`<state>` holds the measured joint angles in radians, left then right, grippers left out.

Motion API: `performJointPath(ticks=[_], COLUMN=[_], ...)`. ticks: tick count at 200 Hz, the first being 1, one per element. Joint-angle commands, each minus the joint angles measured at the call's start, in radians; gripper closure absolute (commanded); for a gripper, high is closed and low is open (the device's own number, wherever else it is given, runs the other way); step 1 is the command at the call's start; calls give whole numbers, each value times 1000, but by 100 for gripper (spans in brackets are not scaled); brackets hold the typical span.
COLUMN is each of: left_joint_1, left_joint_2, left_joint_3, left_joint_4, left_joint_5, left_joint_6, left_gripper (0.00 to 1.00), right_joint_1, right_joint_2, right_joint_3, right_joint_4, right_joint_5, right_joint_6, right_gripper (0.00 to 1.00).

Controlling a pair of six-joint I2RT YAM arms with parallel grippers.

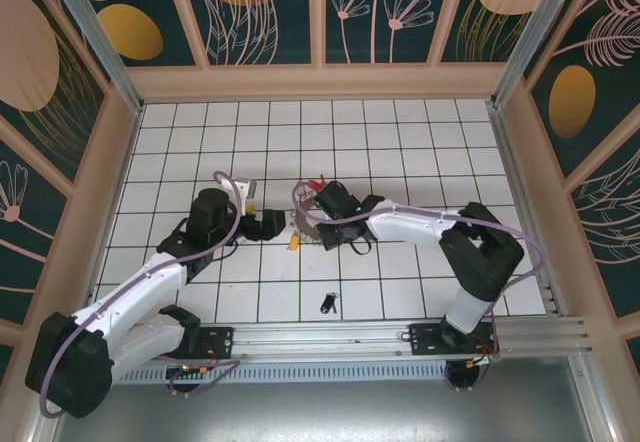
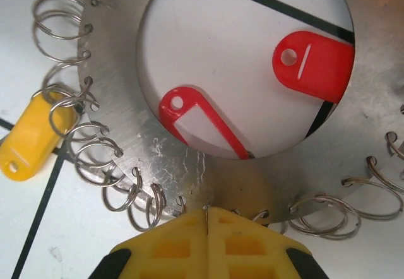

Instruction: Put the keys on the keyring

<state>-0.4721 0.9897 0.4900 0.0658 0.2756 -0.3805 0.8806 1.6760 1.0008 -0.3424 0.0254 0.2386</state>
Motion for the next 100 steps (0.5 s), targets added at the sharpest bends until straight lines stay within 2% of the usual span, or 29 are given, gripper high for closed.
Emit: performJointPath(ticks=[1, 15, 25, 42, 69, 80, 100], left_joint_1=[4, 3, 3, 3, 3, 3, 0], left_joint_2=[-48, -56, -47, 9, 149, 191, 232], left_joint_3=[-59, -91, -76, 30, 223, 262, 273], left_joint_4=[246, 367, 374, 216, -122, -165, -108], left_joint_5=[197, 297, 327, 386, 539, 567, 635], left_joint_6=[114, 166, 220, 396, 784, 830, 840], left_gripper=[5, 8, 10, 21, 47, 54, 60], right_joint_1=[-8, -10, -11, -35, -114, -117, -116], right_joint_2=[-131, -222, -291, -398, -496, -527, -564], right_joint_3=[-53, -120, -173, -245, -286, -301, -307], right_joint_4=[108, 196, 264, 368, 445, 467, 488], right_joint_5=[-29, -70, -99, -139, -281, -320, -366], right_joint_6=[-176, -295, -372, -447, -477, -536, -611], right_gripper=[100, 100, 100, 100, 100, 100, 100])
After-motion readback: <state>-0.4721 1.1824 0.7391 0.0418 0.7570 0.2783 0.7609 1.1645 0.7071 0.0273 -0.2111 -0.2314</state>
